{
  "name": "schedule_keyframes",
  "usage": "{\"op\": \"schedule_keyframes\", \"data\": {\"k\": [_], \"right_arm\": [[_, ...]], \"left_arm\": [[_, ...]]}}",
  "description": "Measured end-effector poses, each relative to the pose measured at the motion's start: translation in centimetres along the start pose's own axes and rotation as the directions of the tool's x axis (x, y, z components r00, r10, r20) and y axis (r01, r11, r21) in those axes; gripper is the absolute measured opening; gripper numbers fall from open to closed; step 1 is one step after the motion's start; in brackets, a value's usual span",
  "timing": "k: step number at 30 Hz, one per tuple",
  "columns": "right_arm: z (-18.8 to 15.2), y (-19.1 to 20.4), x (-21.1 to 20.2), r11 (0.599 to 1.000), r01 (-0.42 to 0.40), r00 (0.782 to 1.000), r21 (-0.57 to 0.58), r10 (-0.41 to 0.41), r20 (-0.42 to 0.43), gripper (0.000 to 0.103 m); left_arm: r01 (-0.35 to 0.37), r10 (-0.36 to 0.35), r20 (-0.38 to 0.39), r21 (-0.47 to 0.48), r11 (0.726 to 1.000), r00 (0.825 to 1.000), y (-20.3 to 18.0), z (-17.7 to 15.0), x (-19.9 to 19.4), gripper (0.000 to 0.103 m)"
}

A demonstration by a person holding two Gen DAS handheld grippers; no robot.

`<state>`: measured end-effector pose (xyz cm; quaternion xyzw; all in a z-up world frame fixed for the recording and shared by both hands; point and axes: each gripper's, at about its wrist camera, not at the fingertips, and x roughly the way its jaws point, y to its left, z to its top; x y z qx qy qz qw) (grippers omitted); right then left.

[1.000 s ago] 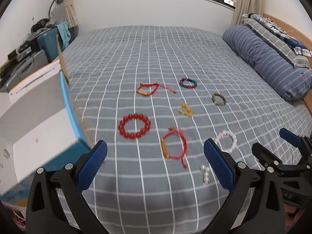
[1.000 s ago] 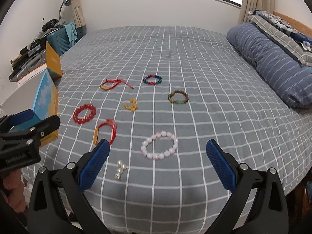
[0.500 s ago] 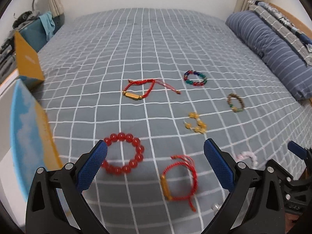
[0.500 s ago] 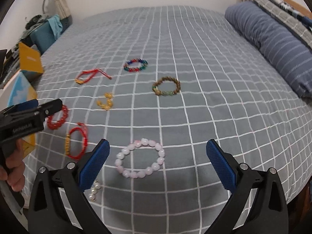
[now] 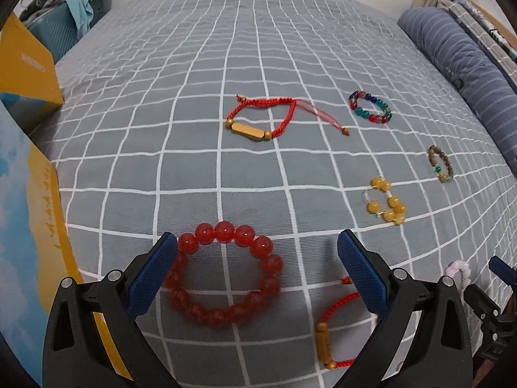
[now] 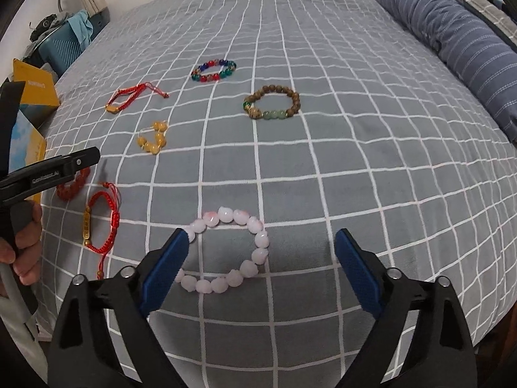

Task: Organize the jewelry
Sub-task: 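Grasp the red bead bracelet with the left tool while the right tool grasps the pink-white bead bracelet, then lift both bracelets and carry them over the open white box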

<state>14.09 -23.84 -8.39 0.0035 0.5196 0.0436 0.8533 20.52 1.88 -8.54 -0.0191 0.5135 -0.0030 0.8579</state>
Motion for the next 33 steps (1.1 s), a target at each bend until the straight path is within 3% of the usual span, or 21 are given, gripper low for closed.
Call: {"op": "schedule_keyframes", "data": {"k": [4, 6, 10, 12, 16, 17, 23, 33], "right_arm": [[-0.2, 0.0, 1.5, 0.999, -0.030, 0.997, 0.015, 0.031, -0.072, 0.055], [-0.4, 0.1, 1.9, 1.000, -0.011, 0.996, 0.010, 0.012, -0.088, 0.048], [-0.5, 0.4, 2.0, 1.000, 0.008, 0.996, -0.006, -0.008, -0.087, 0.036], [-0.5, 0.4, 2.0, 1.000, 0.005, 0.996, -0.004, -0.005, -0.090, 0.030], [-0.5, 0.3, 2.0, 1.000, 0.005, 0.995, 0.000, -0.005, -0.096, 0.013], [-0.4, 0.4, 2.0, 1.000, 0.003, 0.995, 0.003, -0.002, -0.097, 0.011], [-0.1, 0.3, 1.5, 1.000, -0.004, 0.996, 0.013, 0.005, -0.090, 0.010], [0.1, 0.5, -0.2, 1.000, 0.000, 0.999, 0.009, 0.000, -0.051, 0.010]], "left_arm": [[-0.026, 0.025, 0.012, 0.027, 0.999, 1.000, -0.1, -0.3, 0.4, 0.088], [-0.040, 0.040, 0.011, 0.023, 0.999, 0.999, 0.0, -0.3, 0.4, 0.083], [-0.072, 0.071, 0.014, 0.016, 0.997, 0.997, 0.3, -0.3, 0.2, 0.057], [-0.072, 0.072, 0.011, 0.014, 0.997, 0.997, 0.5, -0.3, 0.2, 0.051], [-0.097, 0.097, 0.012, -0.002, 0.995, 0.995, 0.8, -0.2, -0.2, 0.017], [-0.100, 0.100, 0.011, -0.011, 0.995, 0.995, 0.8, -0.2, -0.3, 0.013], [-0.050, 0.049, -0.016, -0.038, 0.998, 0.999, 1.1, 0.1, -0.9, 0.013], [-0.031, 0.031, -0.015, -0.043, 0.999, 0.999, 1.1, 0.1, -2.2, 0.013]]}}
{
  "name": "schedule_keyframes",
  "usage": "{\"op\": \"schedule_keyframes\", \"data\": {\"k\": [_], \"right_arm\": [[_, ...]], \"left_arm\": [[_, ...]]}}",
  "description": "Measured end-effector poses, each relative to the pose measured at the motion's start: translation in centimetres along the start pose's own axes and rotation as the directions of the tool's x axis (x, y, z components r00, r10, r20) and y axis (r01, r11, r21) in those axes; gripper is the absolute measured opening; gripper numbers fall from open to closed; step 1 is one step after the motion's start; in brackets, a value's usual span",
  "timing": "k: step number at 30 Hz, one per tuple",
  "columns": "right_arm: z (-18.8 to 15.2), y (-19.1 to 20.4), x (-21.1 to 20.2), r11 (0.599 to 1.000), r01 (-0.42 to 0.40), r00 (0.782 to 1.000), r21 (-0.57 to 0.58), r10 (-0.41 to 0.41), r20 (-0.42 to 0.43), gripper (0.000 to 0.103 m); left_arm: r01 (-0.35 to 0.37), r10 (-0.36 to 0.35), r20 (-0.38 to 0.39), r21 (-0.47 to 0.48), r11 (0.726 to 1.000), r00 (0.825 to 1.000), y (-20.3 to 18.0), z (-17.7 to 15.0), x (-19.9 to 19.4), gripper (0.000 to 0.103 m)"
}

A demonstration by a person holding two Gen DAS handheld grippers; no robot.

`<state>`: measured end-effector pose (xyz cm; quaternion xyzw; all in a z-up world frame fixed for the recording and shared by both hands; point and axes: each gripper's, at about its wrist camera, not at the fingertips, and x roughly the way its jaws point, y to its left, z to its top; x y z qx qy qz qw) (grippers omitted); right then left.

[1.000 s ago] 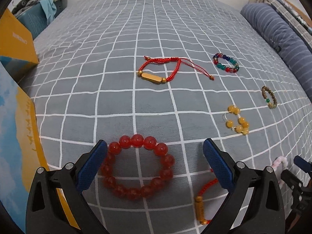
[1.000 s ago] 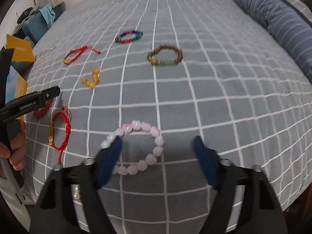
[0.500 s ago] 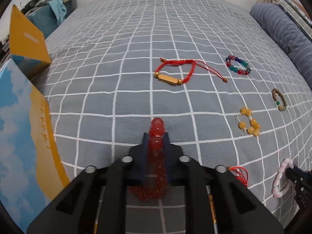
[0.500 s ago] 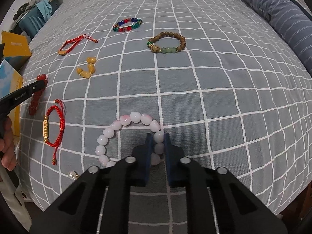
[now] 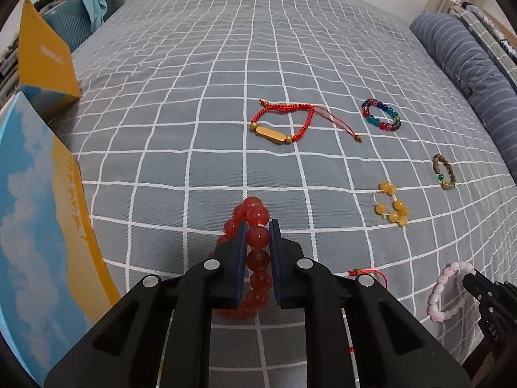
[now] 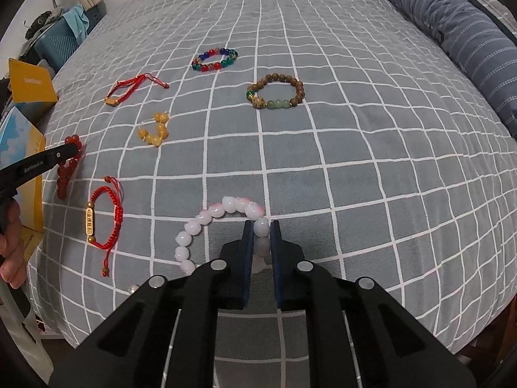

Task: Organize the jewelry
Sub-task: 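Lift both bracelets and carry them over the open white box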

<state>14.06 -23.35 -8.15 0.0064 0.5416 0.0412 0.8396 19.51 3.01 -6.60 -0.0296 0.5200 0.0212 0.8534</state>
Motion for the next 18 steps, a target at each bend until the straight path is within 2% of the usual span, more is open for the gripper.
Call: {"op": "schedule_keyframes", "data": {"k": [18], "right_arm": [[0.8, 0.7, -3.0, 0.999, -0.043, 0.997, 0.000, 0.043, 0.066, 0.010]], "left_arm": [[0.042, -0.042, 0.009, 0.005, 0.999, 0.999, 0.0, 0.1, -3.2, 0.013]]}}
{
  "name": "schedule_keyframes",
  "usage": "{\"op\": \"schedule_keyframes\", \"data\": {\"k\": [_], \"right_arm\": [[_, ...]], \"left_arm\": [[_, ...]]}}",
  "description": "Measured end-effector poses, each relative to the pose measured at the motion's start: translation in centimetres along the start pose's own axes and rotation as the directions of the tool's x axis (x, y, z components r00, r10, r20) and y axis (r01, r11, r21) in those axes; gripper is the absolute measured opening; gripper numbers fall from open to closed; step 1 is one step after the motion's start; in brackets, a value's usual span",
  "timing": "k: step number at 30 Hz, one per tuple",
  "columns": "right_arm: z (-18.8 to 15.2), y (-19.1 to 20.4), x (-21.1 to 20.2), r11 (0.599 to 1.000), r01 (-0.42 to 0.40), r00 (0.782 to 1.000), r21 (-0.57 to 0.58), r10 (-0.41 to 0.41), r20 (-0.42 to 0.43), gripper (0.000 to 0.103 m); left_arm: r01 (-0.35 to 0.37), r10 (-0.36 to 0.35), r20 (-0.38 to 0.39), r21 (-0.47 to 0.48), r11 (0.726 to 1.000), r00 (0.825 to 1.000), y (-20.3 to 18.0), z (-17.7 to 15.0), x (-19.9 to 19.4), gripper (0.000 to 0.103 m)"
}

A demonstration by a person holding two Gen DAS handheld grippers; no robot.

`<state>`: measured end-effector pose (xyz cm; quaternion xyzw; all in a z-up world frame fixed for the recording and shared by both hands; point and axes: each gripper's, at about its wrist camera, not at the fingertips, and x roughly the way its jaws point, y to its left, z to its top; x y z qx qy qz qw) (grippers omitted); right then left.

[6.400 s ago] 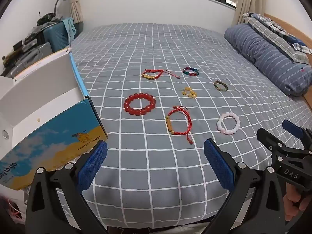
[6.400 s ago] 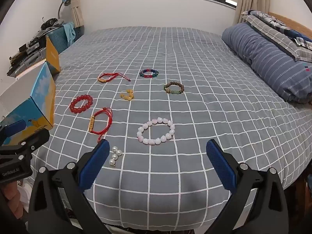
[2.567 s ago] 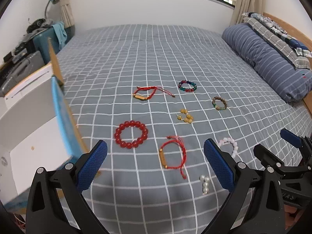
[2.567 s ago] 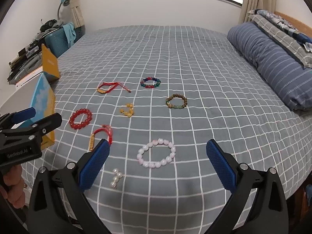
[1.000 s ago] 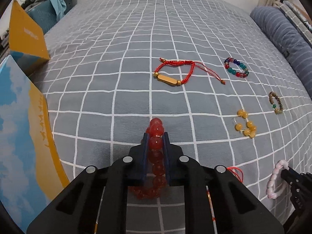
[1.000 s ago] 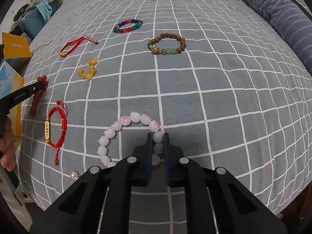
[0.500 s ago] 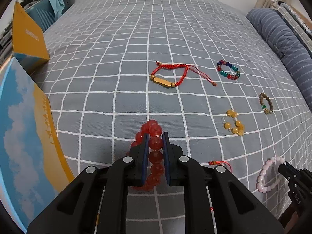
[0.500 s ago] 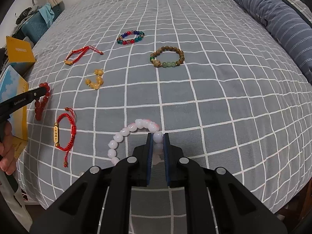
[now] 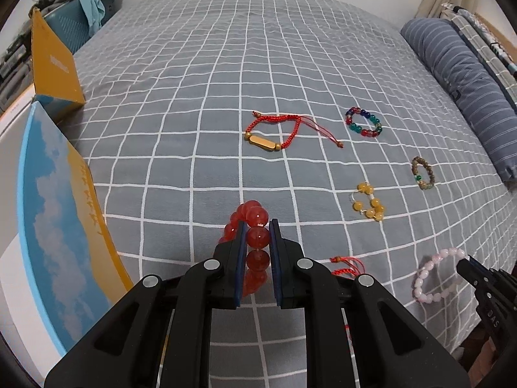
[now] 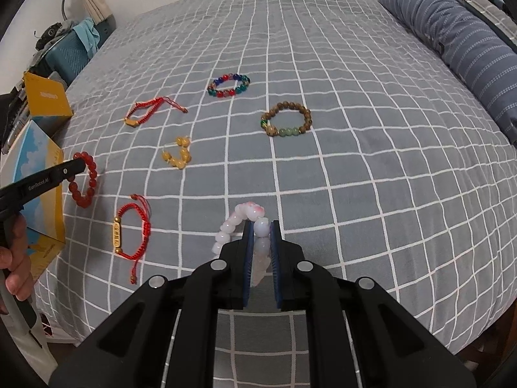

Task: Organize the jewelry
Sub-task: 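Lift both bracelets and carry them over the open white box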

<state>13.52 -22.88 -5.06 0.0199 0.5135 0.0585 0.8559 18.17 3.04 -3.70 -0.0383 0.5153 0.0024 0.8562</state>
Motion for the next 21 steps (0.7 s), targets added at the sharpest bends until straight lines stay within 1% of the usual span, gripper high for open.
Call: {"op": "schedule_keyframes", "data": {"k": [3, 6, 11, 21], "right_arm": [[0.3, 0.2, -0.4, 1.000, 0.000, 1.000, -0.006, 0.000, 0.009, 0.010], [0.6, 0.4, -0.9, 1.000, -0.006, 1.000, -0.014, 0.007, 0.023, 0.010], [1.2, 0.6, -1.5, 1.000, -0.015, 0.999, -0.021, 0.016, 0.042, 0.010], [3.1, 0.8, -2.0, 0.999, -0.023, 0.996, -0.026, 0.025, 0.083, 0.010]], "left_arm": [[-0.002, 0.002, 0.008, 0.008, 1.000, 1.000, -0.2, 0.0, -0.6, 0.013], [0.022, -0.022, 0.002, 0.012, 1.000, 1.000, -0.4, -0.1, -1.4, 0.013], [0.035, -0.035, 0.013, 0.029, 0.999, 0.999, -1.1, -0.2, -2.7, 0.013], [0.042, -0.045, 0.046, 0.054, 0.998, 0.998, -1.8, 0.2, -4.9, 0.013]]}}
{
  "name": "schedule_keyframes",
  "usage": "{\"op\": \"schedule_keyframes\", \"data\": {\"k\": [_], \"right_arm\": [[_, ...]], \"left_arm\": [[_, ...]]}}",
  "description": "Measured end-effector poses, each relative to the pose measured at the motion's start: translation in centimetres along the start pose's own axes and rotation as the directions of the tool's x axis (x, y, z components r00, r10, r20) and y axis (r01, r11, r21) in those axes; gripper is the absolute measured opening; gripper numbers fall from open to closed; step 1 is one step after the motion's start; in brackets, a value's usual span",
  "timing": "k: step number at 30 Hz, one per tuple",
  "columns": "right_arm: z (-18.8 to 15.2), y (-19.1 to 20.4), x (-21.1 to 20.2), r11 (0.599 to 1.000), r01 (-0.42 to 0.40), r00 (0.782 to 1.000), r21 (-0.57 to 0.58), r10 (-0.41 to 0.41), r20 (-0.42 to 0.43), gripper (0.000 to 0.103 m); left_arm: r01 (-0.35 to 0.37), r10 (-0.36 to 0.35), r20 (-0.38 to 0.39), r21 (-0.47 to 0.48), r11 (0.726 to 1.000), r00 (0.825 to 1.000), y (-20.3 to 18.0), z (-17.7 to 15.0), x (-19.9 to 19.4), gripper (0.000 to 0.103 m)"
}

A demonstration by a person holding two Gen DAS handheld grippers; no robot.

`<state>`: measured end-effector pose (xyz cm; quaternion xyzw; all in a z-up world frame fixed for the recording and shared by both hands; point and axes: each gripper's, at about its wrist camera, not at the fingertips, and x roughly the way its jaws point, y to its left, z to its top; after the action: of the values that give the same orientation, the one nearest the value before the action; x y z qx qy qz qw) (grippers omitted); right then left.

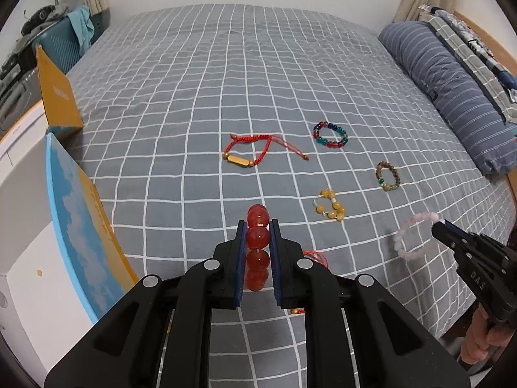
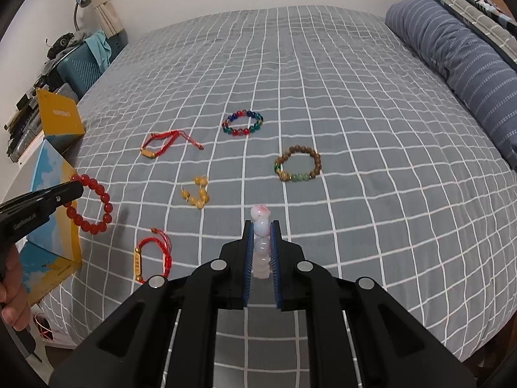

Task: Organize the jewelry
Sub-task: 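Lift both bracelets and carry them over the open white box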

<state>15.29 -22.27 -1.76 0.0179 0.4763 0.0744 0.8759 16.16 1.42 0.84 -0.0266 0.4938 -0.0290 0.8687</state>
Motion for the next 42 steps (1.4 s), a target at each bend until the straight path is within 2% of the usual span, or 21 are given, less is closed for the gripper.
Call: {"op": "schedule_keyframes", "data": {"k": [11, 21, 31, 42], "right_arm": [[2.4, 0.6, -1.3, 1.000, 0.001, 0.998, -0.006, -0.001, 0.056, 0.010], [4.1, 3.3, -2.1, 0.999, -0.014, 0.997, -0.047, 0.018, 0.074, 0.010], [6.4, 7.7, -3.2, 0.993, -0.061, 0.993, -0.105, 0.071, 0.095, 0.010], [7.7, 15.1, -3.4, 0.969, -0.134, 0.984, -0.208, 0.154, 0.085, 0.010]], "left_arm": [[-0.001, 0.001, 0.040, -0.003, 1.000, 0.999, 0.3, 0.7, -2.3, 0.013], [-0.028, 0.031, 0.072, -0.031, 0.999, 0.997, 1.9, 1.1, -4.4, 0.013], [-0.067, 0.075, 0.100, -0.087, 0.994, 0.992, 5.2, 1.0, -7.2, 0.013], [-0.101, 0.125, 0.130, -0.176, 0.979, 0.984, 10.0, -0.2, -10.8, 0.013]]}}
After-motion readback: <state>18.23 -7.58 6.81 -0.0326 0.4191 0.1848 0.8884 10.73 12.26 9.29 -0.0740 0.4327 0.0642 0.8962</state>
